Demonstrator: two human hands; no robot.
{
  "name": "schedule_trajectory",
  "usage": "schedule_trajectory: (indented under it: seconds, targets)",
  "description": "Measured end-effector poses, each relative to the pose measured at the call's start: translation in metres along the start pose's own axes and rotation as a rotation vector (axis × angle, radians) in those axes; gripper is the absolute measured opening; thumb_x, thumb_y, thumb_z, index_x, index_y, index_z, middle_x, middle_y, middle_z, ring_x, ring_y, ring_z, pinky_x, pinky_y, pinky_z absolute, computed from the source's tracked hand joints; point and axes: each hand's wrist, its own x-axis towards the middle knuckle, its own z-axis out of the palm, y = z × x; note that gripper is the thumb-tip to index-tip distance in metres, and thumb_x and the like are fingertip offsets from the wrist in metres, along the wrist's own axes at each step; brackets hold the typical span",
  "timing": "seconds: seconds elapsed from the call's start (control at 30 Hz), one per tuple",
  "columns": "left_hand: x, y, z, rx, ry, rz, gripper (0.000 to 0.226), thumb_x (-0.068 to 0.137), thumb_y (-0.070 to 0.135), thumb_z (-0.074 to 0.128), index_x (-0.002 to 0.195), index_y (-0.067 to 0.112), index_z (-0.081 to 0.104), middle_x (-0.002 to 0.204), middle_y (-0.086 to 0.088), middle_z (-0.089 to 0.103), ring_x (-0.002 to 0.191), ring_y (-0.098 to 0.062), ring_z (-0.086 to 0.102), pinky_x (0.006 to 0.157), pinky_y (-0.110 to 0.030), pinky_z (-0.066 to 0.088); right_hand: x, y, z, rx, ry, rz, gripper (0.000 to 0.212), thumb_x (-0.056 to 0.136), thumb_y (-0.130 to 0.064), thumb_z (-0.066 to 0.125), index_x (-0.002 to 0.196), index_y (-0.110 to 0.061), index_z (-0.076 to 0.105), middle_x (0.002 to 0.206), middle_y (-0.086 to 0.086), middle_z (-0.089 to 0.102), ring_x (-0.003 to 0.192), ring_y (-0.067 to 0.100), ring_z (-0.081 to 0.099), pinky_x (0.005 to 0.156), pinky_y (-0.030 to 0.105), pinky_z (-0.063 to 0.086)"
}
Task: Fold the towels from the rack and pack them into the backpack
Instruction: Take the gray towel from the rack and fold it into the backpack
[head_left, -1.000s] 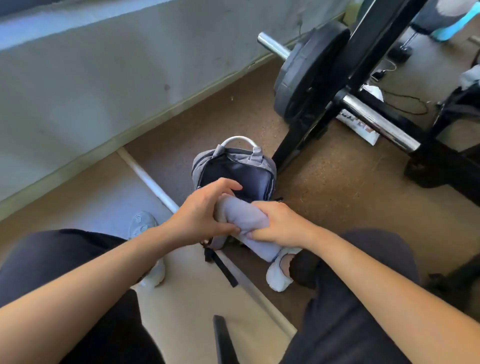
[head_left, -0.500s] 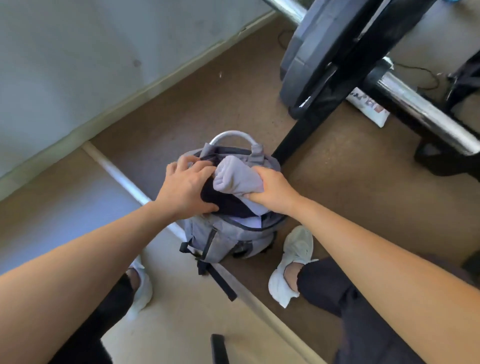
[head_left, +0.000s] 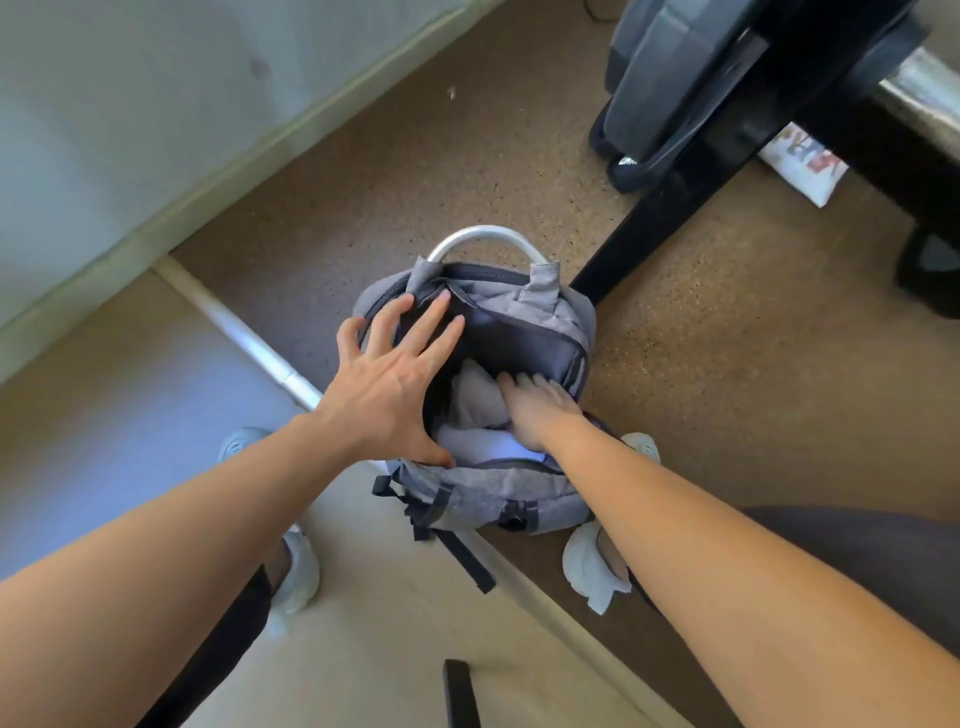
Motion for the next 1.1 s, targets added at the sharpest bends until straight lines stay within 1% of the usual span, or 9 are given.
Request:
schedule_trajectory:
  seconds: [0.1, 0.2, 0.33, 0.43, 0.57, 0.63, 0.87, 1.0, 1.1]
  targets:
    - [0.002, -0.001, -0.002, -0.006, -0.027, 0.002, 0.148, 0.044, 0.089, 0.066, 0.163, 0.026, 0.004, 0.172, 0.001, -0.007, 0.154, -0.035, -0.001, 0.117, -0.063, 0.014, 0.008, 0.002, 0.008, 0.027, -0.079, 0.030, 0.067, 0.088, -0.018, 0.058, 0.148, -0.012, 0.027, 0.143, 0.017, 0.040, 0.133, 0.037, 0.037, 0.108, 0.041, 0.030]
    - [0.003, -0.001, -0.005, -0.032, -0.035, -0.001, 0.148, 0.046, 0.089, 0.068, 0.163, 0.028, 0.003, 0.172, 0.003, -0.010, 0.155, -0.033, -0.004, 0.119, -0.060, 0.013, 0.003, 0.000, 0.005, 0.067, 0.059, -0.035, 0.081, 0.082, -0.024, 0.065, 0.151, -0.014, 0.024, 0.140, 0.014, 0.040, 0.129, 0.036, 0.042, 0.106, 0.045, 0.036]
    - [0.003, 0.000, -0.005, -0.047, -0.030, -0.001, 0.146, 0.047, 0.089, 0.069, 0.163, 0.030, 0.002, 0.172, 0.003, -0.010, 0.154, -0.032, -0.005, 0.118, -0.060, 0.013, -0.004, -0.015, -0.004, 0.132, 0.237, -0.218, 0.094, 0.079, -0.052, 0.066, 0.156, -0.025, 0.018, 0.146, 0.007, 0.043, 0.126, 0.033, 0.047, 0.102, 0.049, 0.043]
    - [0.004, -0.003, -0.006, -0.048, -0.022, -0.001, 0.146, 0.047, 0.087, 0.071, 0.163, 0.030, 0.003, 0.172, 0.003, -0.008, 0.154, -0.032, -0.004, 0.118, -0.060, 0.014, 0.012, -0.024, -0.009, 0.103, 0.171, -0.154, 0.087, 0.083, -0.057, 0.065, 0.153, -0.023, 0.027, 0.145, 0.007, 0.048, 0.125, 0.034, 0.049, 0.099, 0.048, 0.045]
    - [0.004, -0.004, -0.003, -0.048, -0.022, 0.002, 0.145, 0.045, 0.087, 0.070, 0.163, 0.031, 0.005, 0.172, 0.004, -0.006, 0.154, -0.031, -0.002, 0.117, -0.059, 0.017, 0.034, -0.038, -0.003, 0.006, 0.181, -0.016, 0.047, 0.097, -0.049, 0.052, 0.134, -0.021, 0.049, 0.129, 0.006, 0.063, 0.118, 0.031, 0.058, 0.090, 0.043, 0.045]
    - [0.004, -0.005, -0.004, -0.047, -0.026, 0.002, 0.146, 0.044, 0.087, 0.070, 0.163, 0.031, 0.007, 0.172, 0.005, -0.004, 0.153, -0.030, -0.001, 0.116, -0.058, 0.019, 0.042, -0.041, -0.004, 0.037, 0.103, 0.034, 0.040, 0.100, -0.046, 0.046, 0.131, -0.022, 0.054, 0.127, 0.006, 0.066, 0.120, 0.032, 0.060, 0.090, 0.042, 0.044]
    - [0.006, -0.008, -0.003, -0.111, -0.015, 0.010, 0.141, 0.048, 0.086, 0.071, 0.163, 0.032, 0.008, 0.172, 0.007, -0.002, 0.153, -0.029, 0.001, 0.116, -0.056, 0.021, 0.036, -0.023, -0.015, 0.251, -0.166, 0.004, 0.068, 0.084, -0.058, 0.063, 0.138, -0.023, 0.042, 0.137, 0.011, 0.057, 0.124, 0.035, 0.056, 0.097, 0.044, 0.047]
    - [0.007, -0.009, -0.008, -0.216, 0.001, 0.010, 0.121, 0.066, 0.067, 0.079, 0.162, 0.034, 0.014, 0.172, 0.008, 0.007, 0.153, -0.025, 0.003, 0.115, -0.056, 0.023, 0.007, -0.015, -0.041, 0.379, -0.146, -0.069, 0.087, 0.069, -0.064, 0.065, 0.143, -0.025, 0.041, 0.144, 0.010, 0.050, 0.130, 0.035, 0.051, 0.104, 0.050, 0.046]
    - [0.007, -0.018, -0.010, -0.381, 0.155, 0.019, 0.075, 0.080, 0.032, 0.078, 0.147, 0.030, 0.045, 0.154, 0.002, 0.042, 0.140, -0.029, 0.031, 0.103, -0.059, 0.040, -0.027, -0.011, -0.072, 0.344, -0.184, -0.107, 0.066, 0.089, -0.055, 0.061, 0.142, -0.016, 0.050, 0.141, 0.010, 0.056, 0.125, 0.031, 0.055, 0.104, 0.047, 0.046]
